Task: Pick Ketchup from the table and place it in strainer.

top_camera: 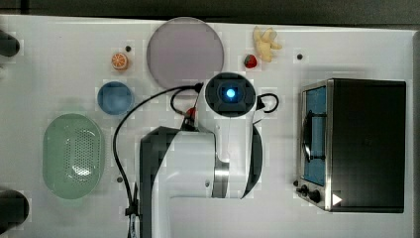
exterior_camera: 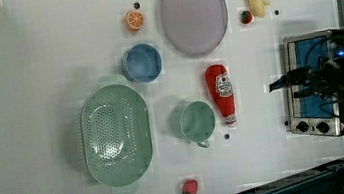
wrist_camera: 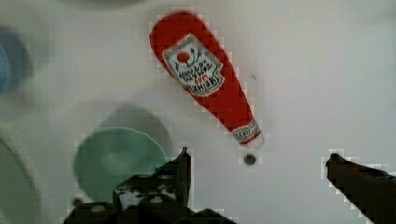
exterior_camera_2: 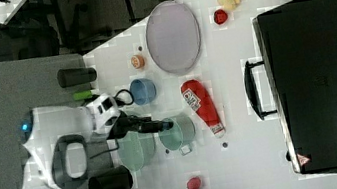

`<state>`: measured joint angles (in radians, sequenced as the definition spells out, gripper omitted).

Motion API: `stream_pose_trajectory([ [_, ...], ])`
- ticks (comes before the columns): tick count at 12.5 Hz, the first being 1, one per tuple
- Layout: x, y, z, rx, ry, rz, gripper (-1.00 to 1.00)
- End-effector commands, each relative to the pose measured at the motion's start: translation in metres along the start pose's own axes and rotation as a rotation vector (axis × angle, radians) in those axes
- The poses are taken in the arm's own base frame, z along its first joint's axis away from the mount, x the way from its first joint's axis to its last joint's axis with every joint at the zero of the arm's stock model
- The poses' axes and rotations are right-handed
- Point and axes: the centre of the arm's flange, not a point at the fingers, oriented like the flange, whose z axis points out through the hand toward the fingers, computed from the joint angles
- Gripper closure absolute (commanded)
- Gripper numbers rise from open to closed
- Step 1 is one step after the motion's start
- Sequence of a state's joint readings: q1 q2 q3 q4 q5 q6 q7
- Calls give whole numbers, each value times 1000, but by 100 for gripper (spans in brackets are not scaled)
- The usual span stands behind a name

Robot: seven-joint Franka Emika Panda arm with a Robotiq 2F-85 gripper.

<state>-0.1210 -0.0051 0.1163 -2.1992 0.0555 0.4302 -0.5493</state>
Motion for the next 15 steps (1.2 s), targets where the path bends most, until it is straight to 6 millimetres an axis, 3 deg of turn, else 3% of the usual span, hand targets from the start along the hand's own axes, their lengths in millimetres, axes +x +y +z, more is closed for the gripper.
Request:
stream_pose_trajectory([
  [1,9,-3,-1,11,141,-351,-100],
  [3,10,-8,36,-3,145,-448,-100],
  [7,17,-16,101,5,156,-458,-100],
  [15,30,-18,200,4,154,-489,-100],
])
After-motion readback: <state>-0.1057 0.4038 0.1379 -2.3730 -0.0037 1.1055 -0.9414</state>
